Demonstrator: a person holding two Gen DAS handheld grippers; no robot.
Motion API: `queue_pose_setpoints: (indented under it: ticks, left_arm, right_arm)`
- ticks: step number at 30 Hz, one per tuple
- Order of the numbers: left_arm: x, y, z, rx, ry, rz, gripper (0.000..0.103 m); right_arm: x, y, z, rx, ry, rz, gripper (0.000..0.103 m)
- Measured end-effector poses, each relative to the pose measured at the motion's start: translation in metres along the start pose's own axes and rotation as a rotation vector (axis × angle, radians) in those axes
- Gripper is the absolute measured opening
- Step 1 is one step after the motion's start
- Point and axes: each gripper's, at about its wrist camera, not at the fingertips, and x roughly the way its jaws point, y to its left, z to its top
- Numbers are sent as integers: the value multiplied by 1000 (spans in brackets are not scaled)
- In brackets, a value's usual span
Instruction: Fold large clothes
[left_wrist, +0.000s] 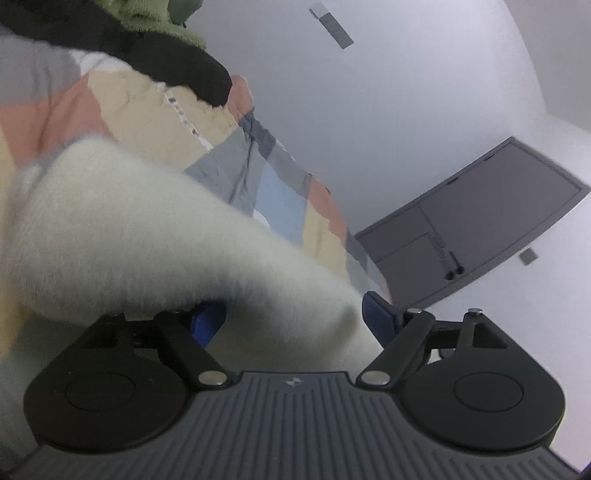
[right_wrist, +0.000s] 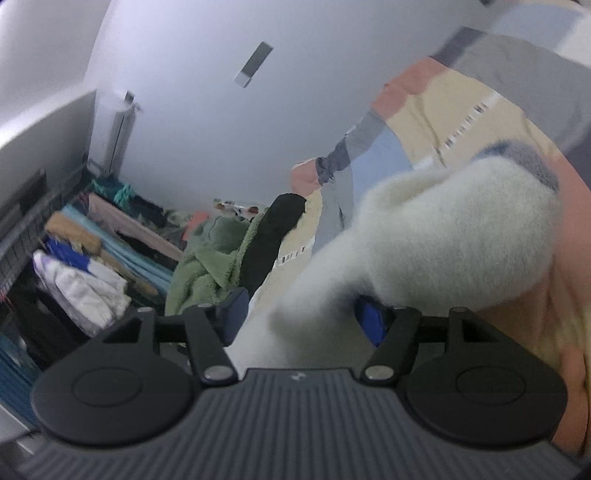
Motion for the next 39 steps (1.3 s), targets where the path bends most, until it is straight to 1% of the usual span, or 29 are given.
queue_pose_setpoints:
  ticks: [3,5,7,9,12,16,18,20,22,25,27,31,34,35,37,38,39]
  left_arm:
    - [25,-7,20,71,-3,27,84]
    - [42,-8,31,109,-13,45,85]
    - [61,-7,42,153,-22,66,86]
    - [83,-4,50,226,-19,84,87]
    - [114,6,57,283,-14,96,87]
    - [147,23,62,329,3,140,88]
    - [154,39,64,309,-4,123,87]
    - [159,52,70,287,-17,112,87]
    - [165,60,76,268,-20,105,87]
    - [173,68,82,263,-23,114,87]
    - [174,69,84,279,-27,118,87]
    - [169,68,84,302,-38,129,87]
    - [156,63,85,315,-53,141,87]
    - [150,60,85,329,-68,161,87]
    - [134,56,85,353,-110,227,87]
    - [126,56,87,365,-136,264,87]
    - [116,56,88,389,-167,319,88]
  right_arm:
    - [19,7,13,-52,2,-12,67]
    - [34,6,22,-87,0,-20,65]
    - [51,2,30,-105,0,-51,65]
    - [68,-4,35,-129,6,-78,63]
    - [94,-16,39,-174,28,-130,63]
    - [126,-43,42,-176,68,-173,63]
    - [140,-53,45,-193,82,-189,63]
    - [148,-60,46,-212,85,-190,63]
    - [155,-71,48,-203,84,-175,62]
    - [165,-83,52,-203,78,-173,61]
    - [170,-89,52,-209,76,-168,61]
    - [167,-78,49,-275,74,-171,62]
    - [157,-72,53,-278,62,-176,63]
    - [151,-69,54,-282,47,-184,63]
    - [139,-63,59,-303,4,-212,64]
    - [132,-61,62,-318,-22,-230,64]
    - [125,-61,65,-325,-45,-248,66]
